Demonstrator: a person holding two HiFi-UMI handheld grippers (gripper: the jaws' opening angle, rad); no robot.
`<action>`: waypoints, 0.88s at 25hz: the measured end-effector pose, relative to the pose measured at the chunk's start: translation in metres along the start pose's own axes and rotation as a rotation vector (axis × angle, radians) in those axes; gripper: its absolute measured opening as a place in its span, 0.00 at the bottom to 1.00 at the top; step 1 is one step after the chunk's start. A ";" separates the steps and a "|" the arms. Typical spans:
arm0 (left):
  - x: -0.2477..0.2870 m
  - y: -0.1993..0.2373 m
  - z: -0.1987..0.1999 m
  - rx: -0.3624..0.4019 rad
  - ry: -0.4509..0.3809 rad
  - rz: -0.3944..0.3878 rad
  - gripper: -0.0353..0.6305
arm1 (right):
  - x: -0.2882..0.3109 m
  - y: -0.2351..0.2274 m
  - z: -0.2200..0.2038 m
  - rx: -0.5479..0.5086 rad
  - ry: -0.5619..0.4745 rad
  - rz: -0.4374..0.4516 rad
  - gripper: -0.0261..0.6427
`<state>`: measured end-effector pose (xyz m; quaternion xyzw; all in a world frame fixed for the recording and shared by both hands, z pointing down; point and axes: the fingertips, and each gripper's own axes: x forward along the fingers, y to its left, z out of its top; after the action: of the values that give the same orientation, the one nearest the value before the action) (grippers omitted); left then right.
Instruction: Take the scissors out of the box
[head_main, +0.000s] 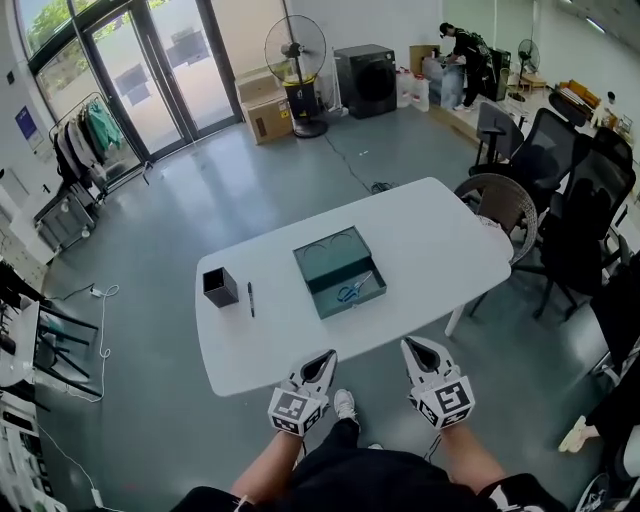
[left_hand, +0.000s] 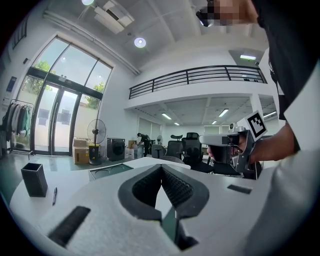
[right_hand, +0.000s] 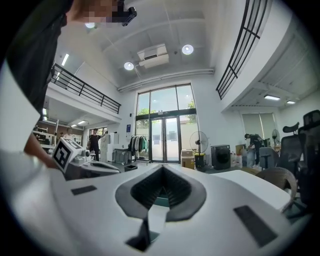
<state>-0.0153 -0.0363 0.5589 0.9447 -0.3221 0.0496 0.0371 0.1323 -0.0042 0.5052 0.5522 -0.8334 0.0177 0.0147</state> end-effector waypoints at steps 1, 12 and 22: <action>0.007 0.008 0.000 0.000 0.001 0.001 0.07 | 0.011 -0.003 0.000 -0.007 0.005 0.008 0.05; 0.076 0.099 0.006 0.005 0.014 -0.041 0.07 | 0.123 -0.038 0.011 -0.029 0.010 0.005 0.05; 0.113 0.151 0.005 0.007 0.028 -0.073 0.07 | 0.185 -0.054 0.010 -0.031 0.025 -0.022 0.05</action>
<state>-0.0189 -0.2243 0.5731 0.9551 -0.2867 0.0627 0.0399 0.1097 -0.1963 0.5038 0.5608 -0.8272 0.0112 0.0338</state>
